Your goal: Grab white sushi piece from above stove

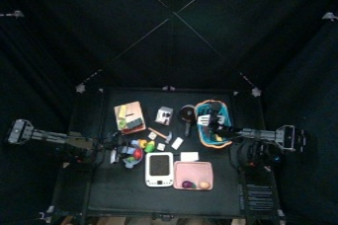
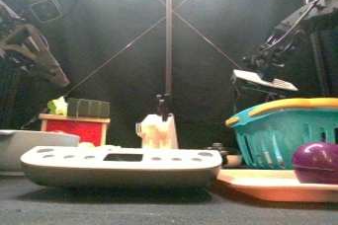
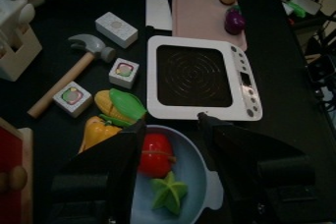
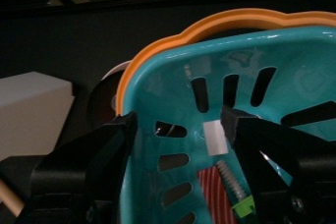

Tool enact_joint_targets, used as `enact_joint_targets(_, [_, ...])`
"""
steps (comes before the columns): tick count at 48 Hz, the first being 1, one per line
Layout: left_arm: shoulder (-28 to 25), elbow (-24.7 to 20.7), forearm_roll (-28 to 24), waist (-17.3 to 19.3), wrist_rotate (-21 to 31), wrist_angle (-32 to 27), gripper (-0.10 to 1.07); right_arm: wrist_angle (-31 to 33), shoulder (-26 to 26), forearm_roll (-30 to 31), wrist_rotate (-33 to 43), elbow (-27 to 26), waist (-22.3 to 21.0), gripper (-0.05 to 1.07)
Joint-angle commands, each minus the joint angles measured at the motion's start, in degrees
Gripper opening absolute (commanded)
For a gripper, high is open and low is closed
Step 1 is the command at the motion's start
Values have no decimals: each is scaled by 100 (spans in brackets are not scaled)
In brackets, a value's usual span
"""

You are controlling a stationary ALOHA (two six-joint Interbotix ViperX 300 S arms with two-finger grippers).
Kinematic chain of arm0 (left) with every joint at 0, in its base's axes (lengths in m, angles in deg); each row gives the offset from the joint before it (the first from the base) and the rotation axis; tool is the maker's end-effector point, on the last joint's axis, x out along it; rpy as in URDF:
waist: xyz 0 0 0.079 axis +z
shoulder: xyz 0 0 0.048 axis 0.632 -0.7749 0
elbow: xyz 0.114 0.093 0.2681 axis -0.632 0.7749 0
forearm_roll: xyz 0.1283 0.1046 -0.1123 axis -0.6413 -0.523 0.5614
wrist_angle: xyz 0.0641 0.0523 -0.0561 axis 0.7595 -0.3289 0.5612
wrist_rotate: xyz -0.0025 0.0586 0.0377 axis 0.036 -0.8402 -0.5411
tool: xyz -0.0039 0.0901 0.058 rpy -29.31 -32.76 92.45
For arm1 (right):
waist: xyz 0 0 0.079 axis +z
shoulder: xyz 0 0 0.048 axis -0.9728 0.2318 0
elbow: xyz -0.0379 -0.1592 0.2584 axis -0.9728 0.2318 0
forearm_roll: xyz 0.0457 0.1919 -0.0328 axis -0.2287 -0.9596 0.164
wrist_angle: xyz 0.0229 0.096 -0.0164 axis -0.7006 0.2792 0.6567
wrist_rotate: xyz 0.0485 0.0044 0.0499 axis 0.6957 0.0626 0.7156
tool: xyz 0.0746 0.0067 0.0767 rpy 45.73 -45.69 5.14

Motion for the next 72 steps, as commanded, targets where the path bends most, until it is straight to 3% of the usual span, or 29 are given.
enact_joint_targets(1, [-9, -141, 18, 35, 35, 62, 85, 9, -79, 229, -26, -211, 246, 98])
enact_joint_targets(15, [-439, -712, 923, 70, 26, -176, 85, 193, -519, 1107, -9, -158, 870, 98])
enact_joint_targets(27, [-1573, -1556, 976, 325, 62, -914, 85, 141, -598, 1872, 0, 35, 1512, 98])
enact_joint_targets(34, [-1960, -2013, 993, 431, 70, -1318, 85, 141, -580, 2294, 70, 44, 1819, 98])
enact_joint_targets(45, [-2707, -2830, 949, 545, 211, -2654, 85, 272, -483, 2443, 53, 53, 2021, 98])
enact_joint_targets(52, [-3287, -3243, 650, 554, 457, -3041, 85, 343, -545, 2417, 35, 220, 2021, 98])
enact_joint_targets(62, [-4087, -3691, -299, 580, 1362, -3234, 86, 343, -729, 2408, 70, 404, 2030, 98])
enact_joint_targets(72, [-4395, -3709, -1266, 598, 2312, -3498, 87, 343, -809, 2250, 70, 492, 2030, 98])
